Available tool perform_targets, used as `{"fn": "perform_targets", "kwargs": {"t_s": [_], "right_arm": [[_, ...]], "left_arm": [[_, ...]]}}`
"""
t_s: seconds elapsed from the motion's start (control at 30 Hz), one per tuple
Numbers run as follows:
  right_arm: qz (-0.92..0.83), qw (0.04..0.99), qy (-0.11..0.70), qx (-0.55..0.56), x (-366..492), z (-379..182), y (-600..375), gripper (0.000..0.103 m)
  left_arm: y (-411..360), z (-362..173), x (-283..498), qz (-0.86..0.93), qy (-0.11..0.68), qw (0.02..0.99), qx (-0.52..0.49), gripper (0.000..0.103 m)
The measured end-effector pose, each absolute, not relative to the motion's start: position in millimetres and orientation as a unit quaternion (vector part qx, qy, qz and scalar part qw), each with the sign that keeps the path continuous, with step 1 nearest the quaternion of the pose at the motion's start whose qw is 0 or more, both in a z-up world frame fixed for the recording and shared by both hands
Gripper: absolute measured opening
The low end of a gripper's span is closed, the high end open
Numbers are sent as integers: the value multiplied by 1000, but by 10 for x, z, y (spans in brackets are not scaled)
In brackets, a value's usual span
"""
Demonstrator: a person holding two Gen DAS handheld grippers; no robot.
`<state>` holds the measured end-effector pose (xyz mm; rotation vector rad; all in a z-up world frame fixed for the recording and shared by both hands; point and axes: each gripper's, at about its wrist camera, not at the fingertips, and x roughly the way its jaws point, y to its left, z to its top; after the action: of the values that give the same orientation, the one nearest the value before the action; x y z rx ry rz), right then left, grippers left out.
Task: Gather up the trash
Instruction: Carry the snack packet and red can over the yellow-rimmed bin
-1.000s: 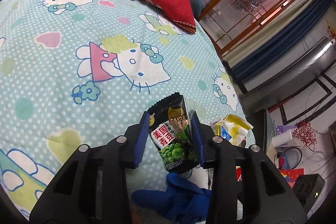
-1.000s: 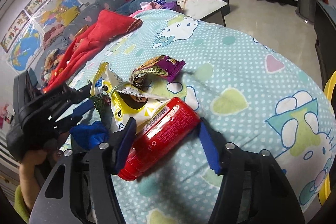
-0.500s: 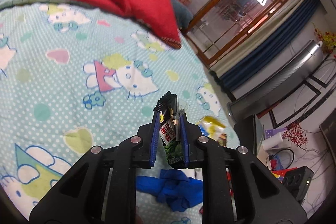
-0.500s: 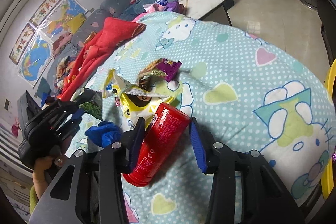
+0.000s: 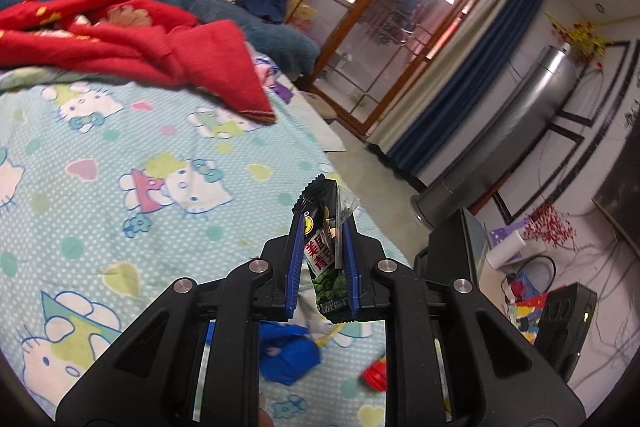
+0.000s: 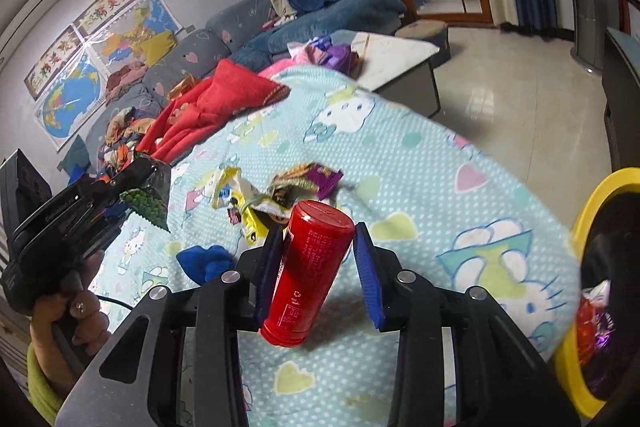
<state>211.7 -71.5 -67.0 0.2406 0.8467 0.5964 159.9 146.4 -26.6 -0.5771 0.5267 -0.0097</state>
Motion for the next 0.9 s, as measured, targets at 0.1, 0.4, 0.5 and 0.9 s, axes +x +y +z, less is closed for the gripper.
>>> {"fn": "perform_targets", "kwargs": {"t_s": [0.1,0.4,0.5,0.9], "right_arm": [[278,871,388,111,2113,-580,-804,34],[260,891,355,112,2124,-393,-1073,33],[253,896,347,112,2122,-354,-1143,33],[219,910,327,131,2141,-242,-1573,33]], "left_arm": [[1302,-206,1614,-21,255,929,-267,13],[877,-134,1620,-68,257,936,-230,13],[772,-120,1617,-79,258,937,-221,13],[340,-142,1652,-126,270,936,-186,13]]}}
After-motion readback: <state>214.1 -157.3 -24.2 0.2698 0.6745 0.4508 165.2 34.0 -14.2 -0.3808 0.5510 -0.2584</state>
